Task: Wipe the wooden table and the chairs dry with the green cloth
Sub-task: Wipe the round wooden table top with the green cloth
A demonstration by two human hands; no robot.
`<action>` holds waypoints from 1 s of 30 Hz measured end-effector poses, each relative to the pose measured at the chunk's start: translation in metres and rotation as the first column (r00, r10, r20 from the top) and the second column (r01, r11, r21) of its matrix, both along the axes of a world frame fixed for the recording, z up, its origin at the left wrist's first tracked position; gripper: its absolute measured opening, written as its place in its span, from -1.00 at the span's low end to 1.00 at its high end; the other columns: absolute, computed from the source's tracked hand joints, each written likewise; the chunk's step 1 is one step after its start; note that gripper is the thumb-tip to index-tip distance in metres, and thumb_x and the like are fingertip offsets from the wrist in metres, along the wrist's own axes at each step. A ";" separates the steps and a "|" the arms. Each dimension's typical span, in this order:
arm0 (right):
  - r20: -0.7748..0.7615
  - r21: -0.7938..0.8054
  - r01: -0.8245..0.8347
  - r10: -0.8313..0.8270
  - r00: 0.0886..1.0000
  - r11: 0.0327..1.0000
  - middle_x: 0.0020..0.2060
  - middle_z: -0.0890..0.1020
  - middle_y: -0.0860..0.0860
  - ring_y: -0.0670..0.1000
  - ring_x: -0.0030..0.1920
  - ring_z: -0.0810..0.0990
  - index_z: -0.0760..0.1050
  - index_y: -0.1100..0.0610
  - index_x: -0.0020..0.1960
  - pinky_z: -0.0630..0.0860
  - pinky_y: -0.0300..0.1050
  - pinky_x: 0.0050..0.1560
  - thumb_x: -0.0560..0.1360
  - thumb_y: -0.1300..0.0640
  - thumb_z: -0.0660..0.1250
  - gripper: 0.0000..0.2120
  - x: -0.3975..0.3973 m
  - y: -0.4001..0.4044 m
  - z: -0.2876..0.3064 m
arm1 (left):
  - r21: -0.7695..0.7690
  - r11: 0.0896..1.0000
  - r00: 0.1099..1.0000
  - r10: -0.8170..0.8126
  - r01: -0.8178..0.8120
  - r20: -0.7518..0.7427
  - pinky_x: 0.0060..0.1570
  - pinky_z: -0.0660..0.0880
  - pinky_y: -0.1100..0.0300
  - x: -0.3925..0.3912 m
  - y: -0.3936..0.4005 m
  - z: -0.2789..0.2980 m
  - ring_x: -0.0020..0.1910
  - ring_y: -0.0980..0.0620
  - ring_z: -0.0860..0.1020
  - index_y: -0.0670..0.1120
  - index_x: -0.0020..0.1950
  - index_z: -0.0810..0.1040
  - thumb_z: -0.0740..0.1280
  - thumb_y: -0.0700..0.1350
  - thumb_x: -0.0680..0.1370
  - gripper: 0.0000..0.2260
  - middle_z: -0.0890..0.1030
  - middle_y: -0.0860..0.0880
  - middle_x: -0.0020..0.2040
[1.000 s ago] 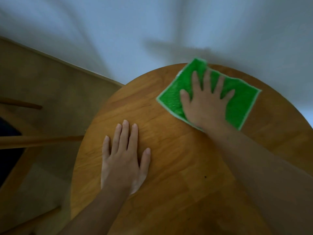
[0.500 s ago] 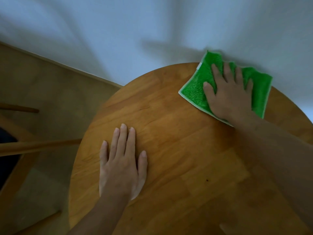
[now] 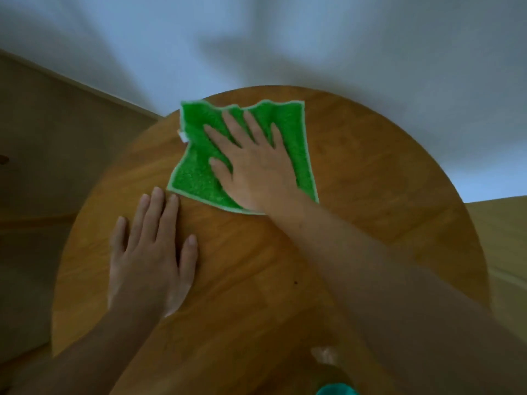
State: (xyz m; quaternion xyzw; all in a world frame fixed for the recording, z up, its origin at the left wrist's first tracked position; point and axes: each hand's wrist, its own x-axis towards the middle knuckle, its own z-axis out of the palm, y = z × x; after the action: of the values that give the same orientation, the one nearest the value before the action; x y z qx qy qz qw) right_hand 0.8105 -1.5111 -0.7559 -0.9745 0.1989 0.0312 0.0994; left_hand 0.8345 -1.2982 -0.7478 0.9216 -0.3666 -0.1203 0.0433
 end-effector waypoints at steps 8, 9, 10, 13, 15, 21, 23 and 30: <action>-0.033 -0.030 0.625 -0.626 0.779 0.780 0.57 0.01 0.06 0.22 0.54 -0.07 -0.06 -0.03 0.58 -0.13 0.41 0.42 0.57 -0.25 -0.17 -0.37 -0.047 -0.103 -0.004 | 0.033 0.999 1.000 0.006 -0.006 -0.011 0.47 -0.10 -0.04 0.000 -0.002 0.004 0.52 0.08 -0.14 -0.05 0.56 0.03 -0.12 0.19 0.58 -0.41 -0.01 -0.03 0.56; -0.042 -0.022 0.639 -0.640 0.767 0.768 0.57 -0.03 0.07 0.25 0.53 -0.10 -0.09 -0.03 0.58 -0.16 0.44 0.40 0.57 -0.26 -0.18 -0.36 -0.037 -0.092 -0.004 | 0.031 0.999 1.000 0.006 -0.006 -0.008 0.47 -0.09 -0.05 0.000 -0.001 0.003 0.52 0.07 -0.14 -0.06 0.55 0.04 -0.12 0.19 0.59 -0.41 0.00 -0.04 0.56; -0.053 -0.018 0.625 -0.625 0.779 0.781 0.57 -0.07 0.06 0.27 0.53 -0.14 -0.13 -0.03 0.58 -0.19 0.47 0.39 0.56 -0.27 -0.20 -0.35 -0.024 -0.078 -0.003 | 0.027 1.000 1.000 0.007 -0.006 -0.007 0.47 -0.08 -0.06 0.000 0.000 0.002 0.52 0.07 -0.13 -0.06 0.55 0.05 -0.11 0.19 0.59 -0.42 0.01 -0.04 0.56; -0.051 -0.022 0.422 -0.423 0.905 0.906 0.57 -0.15 0.03 0.27 0.52 -0.21 -0.18 -0.10 0.57 -0.26 0.48 0.35 0.57 -0.28 -0.23 -0.38 0.016 -0.023 -0.003 | 0.017 1.000 1.000 0.009 -0.009 -0.002 0.46 -0.07 -0.05 0.000 0.000 0.002 0.52 0.07 -0.10 -0.07 0.55 0.07 -0.09 0.19 0.59 -0.41 0.03 -0.04 0.55; -0.039 -0.007 0.252 -0.252 0.967 0.968 0.57 -0.15 0.00 0.24 0.53 -0.21 -0.13 -0.14 0.56 -0.29 0.47 0.34 0.59 -0.24 -0.18 -0.43 0.036 0.020 -0.003 | 0.025 1.000 1.000 -0.001 0.001 0.001 0.46 -0.09 -0.04 0.000 -0.001 0.002 0.52 0.07 -0.11 -0.08 0.55 0.07 -0.10 0.19 0.58 -0.41 0.02 -0.04 0.56; 0.003 0.005 -0.057 0.057 0.998 0.998 0.57 0.00 -0.09 0.10 0.55 -0.08 0.02 -0.19 0.54 -0.18 0.31 0.44 0.61 -0.21 -0.09 -0.49 0.030 0.033 -0.001 | 0.034 0.999 1.000 0.011 -0.011 0.017 0.46 -0.05 -0.04 0.000 -0.001 -0.001 0.52 0.06 -0.06 -0.08 0.55 0.09 -0.12 0.21 0.58 -0.40 0.04 -0.02 0.56; 0.004 0.001 0.057 -0.057 0.998 0.998 0.57 0.01 -0.08 0.09 0.55 -0.06 0.02 -0.19 0.55 -0.13 0.27 0.46 0.59 -0.24 -0.08 -0.47 0.011 -0.005 -0.002 | 0.029 0.999 1.000 0.013 -0.013 0.021 0.45 -0.04 -0.04 0.000 -0.002 -0.001 0.52 0.05 -0.05 -0.07 0.54 0.10 -0.13 0.22 0.58 -0.39 0.05 -0.02 0.56; -0.038 -0.043 0.490 -0.491 0.870 0.871 0.57 -0.02 -0.01 0.13 0.55 -0.06 -0.07 -0.15 0.56 -0.09 0.31 0.46 0.57 -0.30 -0.18 -0.41 -0.110 -0.092 -0.005 | 0.030 1.000 1.000 -0.004 0.004 0.007 0.47 -0.10 -0.03 -0.001 0.000 0.003 0.52 0.07 -0.14 -0.04 0.56 0.00 -0.18 0.23 0.57 -0.39 -0.03 -0.03 0.57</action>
State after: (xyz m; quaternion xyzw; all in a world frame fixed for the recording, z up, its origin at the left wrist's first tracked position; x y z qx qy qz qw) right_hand 0.7006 -1.6030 -0.7609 -0.8926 0.4423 0.0251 0.0837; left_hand 0.8332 -1.2982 -0.7450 0.9218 -0.3667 -0.1227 0.0279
